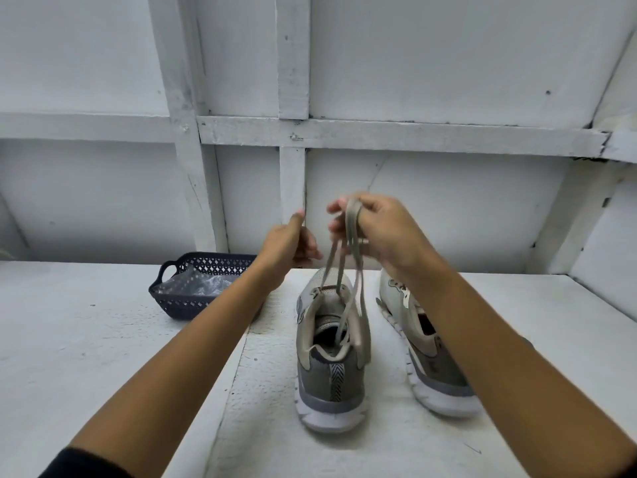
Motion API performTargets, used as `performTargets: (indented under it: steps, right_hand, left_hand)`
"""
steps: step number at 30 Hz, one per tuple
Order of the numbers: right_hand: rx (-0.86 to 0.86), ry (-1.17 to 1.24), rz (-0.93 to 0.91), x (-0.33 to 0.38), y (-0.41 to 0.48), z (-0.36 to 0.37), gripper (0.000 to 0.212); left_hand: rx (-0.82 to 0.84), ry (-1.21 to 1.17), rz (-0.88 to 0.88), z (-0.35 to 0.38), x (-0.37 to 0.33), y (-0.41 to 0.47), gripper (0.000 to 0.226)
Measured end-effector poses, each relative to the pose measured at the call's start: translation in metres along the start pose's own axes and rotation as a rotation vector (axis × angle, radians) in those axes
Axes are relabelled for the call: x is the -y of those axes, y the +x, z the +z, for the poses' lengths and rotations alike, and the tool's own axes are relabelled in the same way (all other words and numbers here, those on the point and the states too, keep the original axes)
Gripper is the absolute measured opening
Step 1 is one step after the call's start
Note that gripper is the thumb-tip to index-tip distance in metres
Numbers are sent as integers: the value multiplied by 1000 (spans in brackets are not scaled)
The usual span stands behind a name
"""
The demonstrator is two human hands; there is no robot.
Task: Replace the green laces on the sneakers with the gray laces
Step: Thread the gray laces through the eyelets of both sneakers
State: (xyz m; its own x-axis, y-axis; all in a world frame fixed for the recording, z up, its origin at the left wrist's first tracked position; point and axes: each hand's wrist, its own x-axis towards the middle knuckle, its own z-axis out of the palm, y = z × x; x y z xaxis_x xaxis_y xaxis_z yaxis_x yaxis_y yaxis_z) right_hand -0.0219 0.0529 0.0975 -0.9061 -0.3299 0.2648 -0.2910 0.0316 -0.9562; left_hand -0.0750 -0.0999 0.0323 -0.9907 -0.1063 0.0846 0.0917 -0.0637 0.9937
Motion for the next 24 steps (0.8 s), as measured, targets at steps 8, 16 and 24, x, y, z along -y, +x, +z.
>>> performTargets:
  steps: [8,16,24]
  right_hand:
    - [-48,-260,-86,16,47,13,20]
    - [-99,-223,-13,11,58,-13,18]
    - [31,311,253,22,45,-31,26]
  left_hand:
    - [414,-160,-32,11,-26,-55,56]
    - [599,442,-65,-59,-27,-62,25]
    - [869,1133,-476,-80,-7,-71,24]
